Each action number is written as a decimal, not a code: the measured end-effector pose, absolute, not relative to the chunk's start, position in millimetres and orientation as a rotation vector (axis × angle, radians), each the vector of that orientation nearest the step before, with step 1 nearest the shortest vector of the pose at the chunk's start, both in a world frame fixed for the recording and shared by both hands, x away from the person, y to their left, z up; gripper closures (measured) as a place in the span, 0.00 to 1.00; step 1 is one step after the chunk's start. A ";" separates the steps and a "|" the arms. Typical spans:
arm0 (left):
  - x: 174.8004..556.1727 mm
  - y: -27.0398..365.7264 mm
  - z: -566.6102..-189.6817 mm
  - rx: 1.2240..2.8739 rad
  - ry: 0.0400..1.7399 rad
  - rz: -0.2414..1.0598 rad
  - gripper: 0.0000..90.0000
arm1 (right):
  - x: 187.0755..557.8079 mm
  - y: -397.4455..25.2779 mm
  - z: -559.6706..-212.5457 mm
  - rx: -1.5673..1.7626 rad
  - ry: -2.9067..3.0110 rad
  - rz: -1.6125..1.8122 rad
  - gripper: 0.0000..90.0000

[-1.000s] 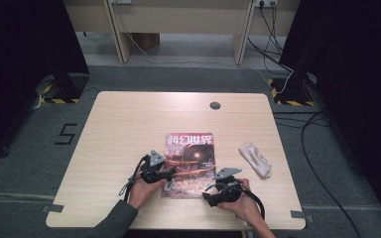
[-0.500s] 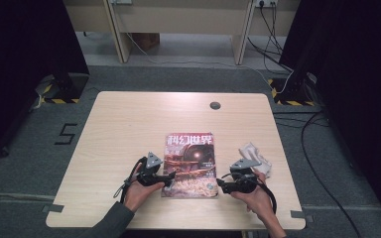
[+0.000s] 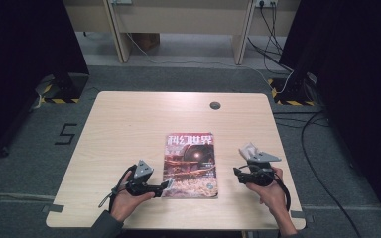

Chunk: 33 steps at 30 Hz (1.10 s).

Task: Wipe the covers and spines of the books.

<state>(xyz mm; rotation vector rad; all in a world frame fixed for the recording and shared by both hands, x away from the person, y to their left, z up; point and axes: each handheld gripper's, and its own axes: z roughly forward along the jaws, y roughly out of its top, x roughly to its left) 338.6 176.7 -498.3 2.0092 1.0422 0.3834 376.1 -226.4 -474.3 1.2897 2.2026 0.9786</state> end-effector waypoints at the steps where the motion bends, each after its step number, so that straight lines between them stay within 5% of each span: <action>1: 336.6 179.9 -497.7 2.007 1.045 0.385 0.25 | 377.6 -229.0 -472.8 1.297 2.189 0.971 0.45; 33: 296.8 221.9 -492.4 1.961 1.090 0.393 0.24 | 431.1 -264.5 -495.6 1.407 2.155 0.777 0.81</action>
